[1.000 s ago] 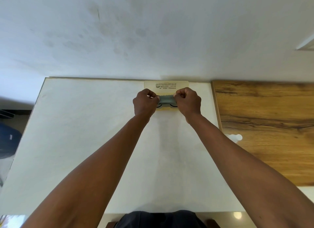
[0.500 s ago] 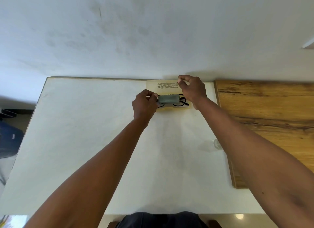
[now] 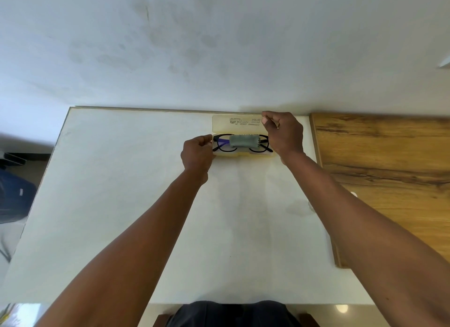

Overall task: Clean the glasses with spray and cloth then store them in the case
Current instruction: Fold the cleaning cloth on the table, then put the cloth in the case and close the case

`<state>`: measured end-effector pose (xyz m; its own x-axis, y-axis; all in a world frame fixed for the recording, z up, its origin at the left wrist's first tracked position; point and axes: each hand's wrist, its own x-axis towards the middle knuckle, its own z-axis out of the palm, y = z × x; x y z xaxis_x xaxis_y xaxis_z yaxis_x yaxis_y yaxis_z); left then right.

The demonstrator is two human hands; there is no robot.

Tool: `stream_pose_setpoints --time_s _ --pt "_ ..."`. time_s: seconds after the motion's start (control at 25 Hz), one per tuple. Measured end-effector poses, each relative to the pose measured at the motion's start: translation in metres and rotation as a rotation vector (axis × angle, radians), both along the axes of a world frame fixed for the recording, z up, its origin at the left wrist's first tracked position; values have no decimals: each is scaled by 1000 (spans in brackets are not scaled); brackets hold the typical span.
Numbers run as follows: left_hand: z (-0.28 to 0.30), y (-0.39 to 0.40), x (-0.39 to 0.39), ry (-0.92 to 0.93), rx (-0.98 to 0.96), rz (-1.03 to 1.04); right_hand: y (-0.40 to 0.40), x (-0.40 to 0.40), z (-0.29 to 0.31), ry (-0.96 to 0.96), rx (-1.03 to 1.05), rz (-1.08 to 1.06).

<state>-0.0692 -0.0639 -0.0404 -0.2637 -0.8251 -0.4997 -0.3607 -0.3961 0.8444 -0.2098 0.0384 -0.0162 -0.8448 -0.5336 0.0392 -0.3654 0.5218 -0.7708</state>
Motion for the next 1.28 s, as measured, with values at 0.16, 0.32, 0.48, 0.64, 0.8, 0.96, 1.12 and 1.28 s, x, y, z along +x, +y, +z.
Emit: stream_pose_setpoints --time_s 0.16,0.32,0.48,0.64,0.8,0.96,1.12,1.28 --pt "-2 -4 2 47 45 -1 11 5 -7 31 -68 5" --pt "-8 -7 3 83 83 -11 22 14 -14 90 -168 39" --pt "-8 -9 4 116 111 -18 35 19 -27 167 -217 127" --pt "-8 -10 3 126 135 -16 47 23 -39 299 -161 202" --pt "-8 -9 4 138 138 -16 48 27 -46 439 -78 239" --pt "-10 -9 7 177 139 -32 49 29 -48 442 83 306" --pt "-8 -3 12 27 -248 -209 43 24 -51 545 179 369" --pt "-10 8 17 0 -843 -522 39 16 -54 574 237 425"
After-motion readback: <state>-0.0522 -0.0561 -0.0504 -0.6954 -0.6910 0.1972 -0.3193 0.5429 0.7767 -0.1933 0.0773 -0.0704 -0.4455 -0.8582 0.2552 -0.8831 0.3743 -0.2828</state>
